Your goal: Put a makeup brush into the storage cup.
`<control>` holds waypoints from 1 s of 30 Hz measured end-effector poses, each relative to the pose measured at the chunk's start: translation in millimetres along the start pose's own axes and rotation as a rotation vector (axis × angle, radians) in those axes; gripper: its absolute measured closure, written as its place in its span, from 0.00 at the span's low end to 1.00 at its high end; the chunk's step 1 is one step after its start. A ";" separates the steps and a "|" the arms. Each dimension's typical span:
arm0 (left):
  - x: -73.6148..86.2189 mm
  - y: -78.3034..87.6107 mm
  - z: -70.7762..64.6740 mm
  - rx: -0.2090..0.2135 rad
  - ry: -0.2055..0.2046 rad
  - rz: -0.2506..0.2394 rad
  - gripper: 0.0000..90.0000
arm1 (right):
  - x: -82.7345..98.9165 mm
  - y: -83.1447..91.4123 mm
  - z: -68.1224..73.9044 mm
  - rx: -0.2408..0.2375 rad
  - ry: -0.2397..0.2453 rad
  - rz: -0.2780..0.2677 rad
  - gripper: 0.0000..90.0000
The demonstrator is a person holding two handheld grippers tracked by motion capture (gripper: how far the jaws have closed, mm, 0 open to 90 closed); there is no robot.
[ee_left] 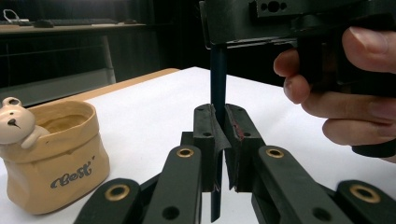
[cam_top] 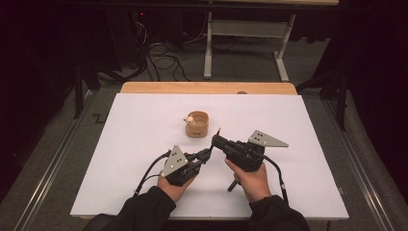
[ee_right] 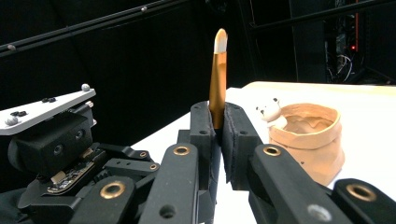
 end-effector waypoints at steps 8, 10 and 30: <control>-3.3 -0.5 4.6 -0.010 0.008 -0.008 0.79 | -0.3 1.8 -4.5 0.014 0.010 -0.007 0.94; -4.1 0.5 6.3 -0.016 0.011 -0.006 0.73 | -1.0 3.3 -5.5 0.031 0.023 -0.010 0.94; -10.3 28.6 34.8 -0.116 0.019 0.134 0.48 | -4.6 11.0 -12.1 0.147 0.125 -0.043 0.94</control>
Point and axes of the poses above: each handheld gripper's, and its own axes: y roughly backward along the jaws, x roughly out of its underside, z roughly to its left, the point moved 3 cm from there along -y, roughly forward along the jaws, and after that the axes turned 4 degrees about x, right-handed, at the moved point
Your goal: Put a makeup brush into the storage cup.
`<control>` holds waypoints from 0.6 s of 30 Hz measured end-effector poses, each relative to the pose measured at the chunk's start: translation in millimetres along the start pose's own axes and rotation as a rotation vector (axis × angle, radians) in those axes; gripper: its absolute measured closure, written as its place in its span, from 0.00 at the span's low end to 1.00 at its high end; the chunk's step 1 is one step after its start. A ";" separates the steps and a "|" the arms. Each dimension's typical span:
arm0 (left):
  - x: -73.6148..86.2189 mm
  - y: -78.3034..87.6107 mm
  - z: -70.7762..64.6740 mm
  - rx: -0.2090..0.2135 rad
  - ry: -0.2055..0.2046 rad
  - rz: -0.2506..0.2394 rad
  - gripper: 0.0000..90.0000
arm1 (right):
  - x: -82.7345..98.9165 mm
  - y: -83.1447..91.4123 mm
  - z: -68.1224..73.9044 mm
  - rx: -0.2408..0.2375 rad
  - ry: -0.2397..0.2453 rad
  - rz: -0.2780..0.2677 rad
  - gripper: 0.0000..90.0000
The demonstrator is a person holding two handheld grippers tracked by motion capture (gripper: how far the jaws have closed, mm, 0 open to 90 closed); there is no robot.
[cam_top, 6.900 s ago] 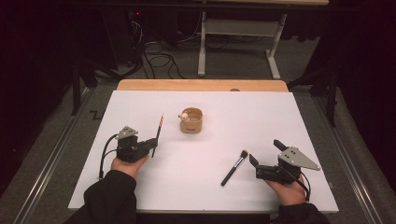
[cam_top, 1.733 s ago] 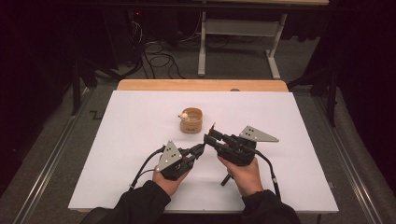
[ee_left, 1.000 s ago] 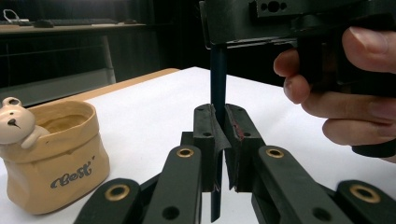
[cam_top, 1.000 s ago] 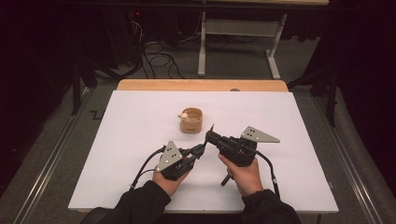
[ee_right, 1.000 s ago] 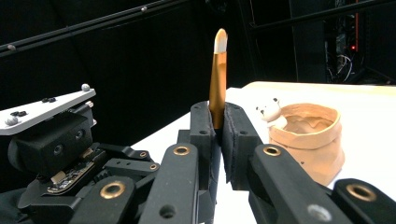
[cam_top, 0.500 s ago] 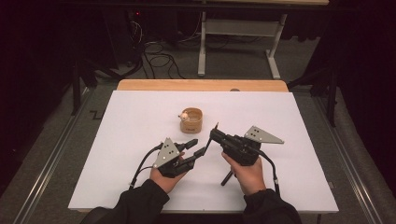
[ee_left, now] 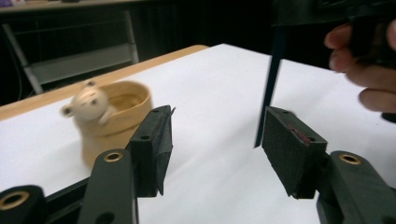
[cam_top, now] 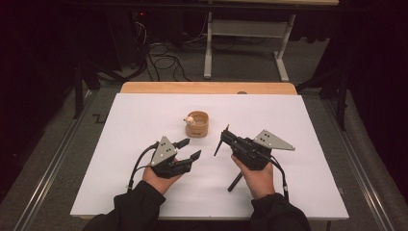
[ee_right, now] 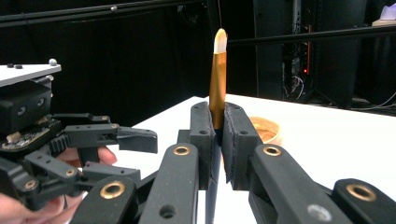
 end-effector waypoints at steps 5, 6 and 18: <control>11.5 11.2 17.5 -0.027 -0.019 0.080 0.38 | -2.2 3.5 -0.7 0.015 0.005 -0.015 0.94; 15.1 14.5 21.6 -0.036 -0.029 0.082 0.37 | -2.3 3.5 -1.0 0.019 0.005 -0.017 0.94; 37.4 16.5 48.4 -0.003 0.074 0.113 0.19 | 1.8 1.0 0.4 0.046 0.029 0.001 0.94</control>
Point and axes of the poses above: each handheld gripper's, and its own axes: y roughly backward along the jaws, x roughly out of its underside, z roughly to its left, the point moved 3 cm from there along -y, roughly forward along the jaws, and after that the axes turned 4 degrees about x, right-handed, at the moved point
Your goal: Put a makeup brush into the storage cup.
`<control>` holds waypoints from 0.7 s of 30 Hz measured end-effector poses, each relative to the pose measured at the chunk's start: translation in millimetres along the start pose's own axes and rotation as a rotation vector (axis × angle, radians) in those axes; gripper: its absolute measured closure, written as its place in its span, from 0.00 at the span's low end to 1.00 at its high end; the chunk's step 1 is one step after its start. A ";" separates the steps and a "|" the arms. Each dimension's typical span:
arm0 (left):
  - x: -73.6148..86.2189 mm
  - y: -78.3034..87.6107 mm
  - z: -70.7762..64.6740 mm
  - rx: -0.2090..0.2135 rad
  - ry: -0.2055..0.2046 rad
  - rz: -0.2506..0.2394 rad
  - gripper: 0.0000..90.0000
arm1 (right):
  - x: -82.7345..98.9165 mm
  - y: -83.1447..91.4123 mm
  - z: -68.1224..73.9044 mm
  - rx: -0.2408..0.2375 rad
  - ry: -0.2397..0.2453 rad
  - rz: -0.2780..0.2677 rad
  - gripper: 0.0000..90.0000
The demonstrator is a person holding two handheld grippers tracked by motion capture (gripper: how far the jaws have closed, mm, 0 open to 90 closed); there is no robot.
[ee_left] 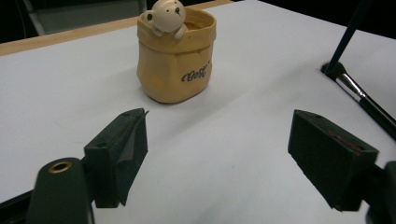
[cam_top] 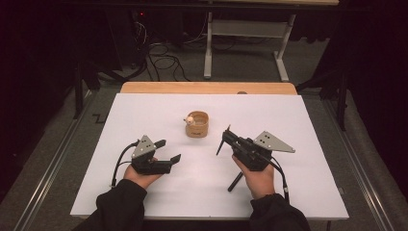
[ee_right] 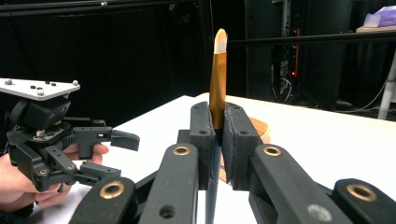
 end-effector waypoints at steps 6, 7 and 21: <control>-3.8 1.0 -6.6 0.022 -0.011 -0.039 0.09 | 0.8 -0.9 0.0 0.024 0.026 0.000 0.94; -3.9 0.6 -6.4 0.026 -0.005 -0.040 0.05 | 0.7 -0.5 -0.2 0.029 0.031 -0.005 0.94; -5.5 1.8 -6.9 0.015 0.001 -0.052 0.00 | -6.0 -13.8 -7.5 0.100 0.050 -0.044 0.94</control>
Point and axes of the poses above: each handheld gripper's, and its own axes: y roughly backward along the jaws, x roughly out of its underside, z roughly to its left, the point moved 3 cm from there along -y, roughly forward along the jaws, and after that the axes turned 4 degrees about x, right-handed, at the moved point
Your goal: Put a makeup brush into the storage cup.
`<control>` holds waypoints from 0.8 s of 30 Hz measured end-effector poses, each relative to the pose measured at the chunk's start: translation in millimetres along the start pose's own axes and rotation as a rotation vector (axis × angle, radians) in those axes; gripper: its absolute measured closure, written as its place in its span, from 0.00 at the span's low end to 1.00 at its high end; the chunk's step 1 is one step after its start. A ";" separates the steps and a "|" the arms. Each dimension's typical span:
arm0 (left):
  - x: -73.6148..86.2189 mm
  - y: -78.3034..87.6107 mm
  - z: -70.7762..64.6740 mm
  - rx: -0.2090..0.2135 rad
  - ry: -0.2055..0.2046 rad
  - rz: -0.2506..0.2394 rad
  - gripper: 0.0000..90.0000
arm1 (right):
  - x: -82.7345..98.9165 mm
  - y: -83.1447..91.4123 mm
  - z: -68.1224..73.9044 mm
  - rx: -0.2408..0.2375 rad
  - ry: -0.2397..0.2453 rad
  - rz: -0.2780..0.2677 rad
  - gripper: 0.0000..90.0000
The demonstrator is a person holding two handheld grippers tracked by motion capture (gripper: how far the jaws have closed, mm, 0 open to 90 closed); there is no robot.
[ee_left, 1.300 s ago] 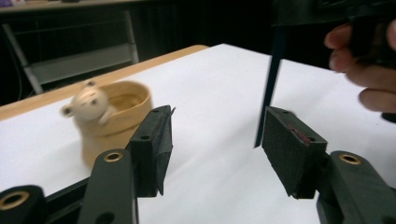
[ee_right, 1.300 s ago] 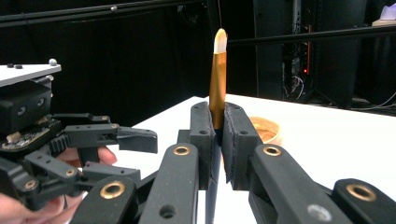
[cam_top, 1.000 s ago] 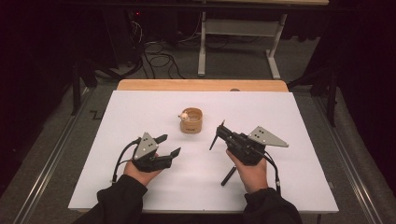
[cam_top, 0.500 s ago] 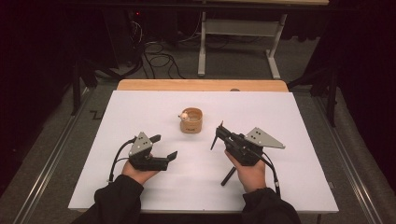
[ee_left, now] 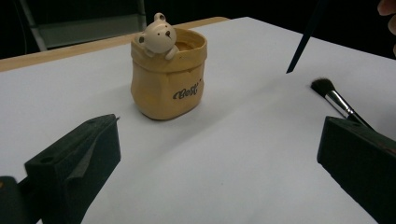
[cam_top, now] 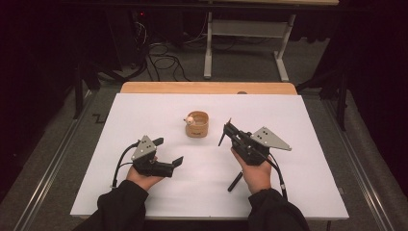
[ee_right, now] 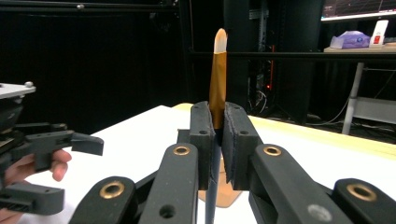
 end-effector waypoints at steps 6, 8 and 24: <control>0.0 -0.3 -3.6 0.026 -0.008 0.002 0.00 | -4.3 -8.5 -4.6 0.018 0.003 0.003 0.94; -0.3 -0.1 -3.9 0.027 -0.006 0.000 0.00 | -5.8 -10.9 -6.3 0.021 0.000 0.002 0.94; -0.8 1.1 -4.1 0.034 0.000 -0.004 0.00 | -16.2 -32.5 -8.6 0.027 0.001 0.009 0.94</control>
Point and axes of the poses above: each handheld gripper's, and its own axes: y roughly backward along the jaws, x roughly out of its underside, z roughly to its left, the point moved 3 cm from there along -y, roughly forward along the jaws, and after that the axes turned 4 degrees about x, right-handed, at the moved point
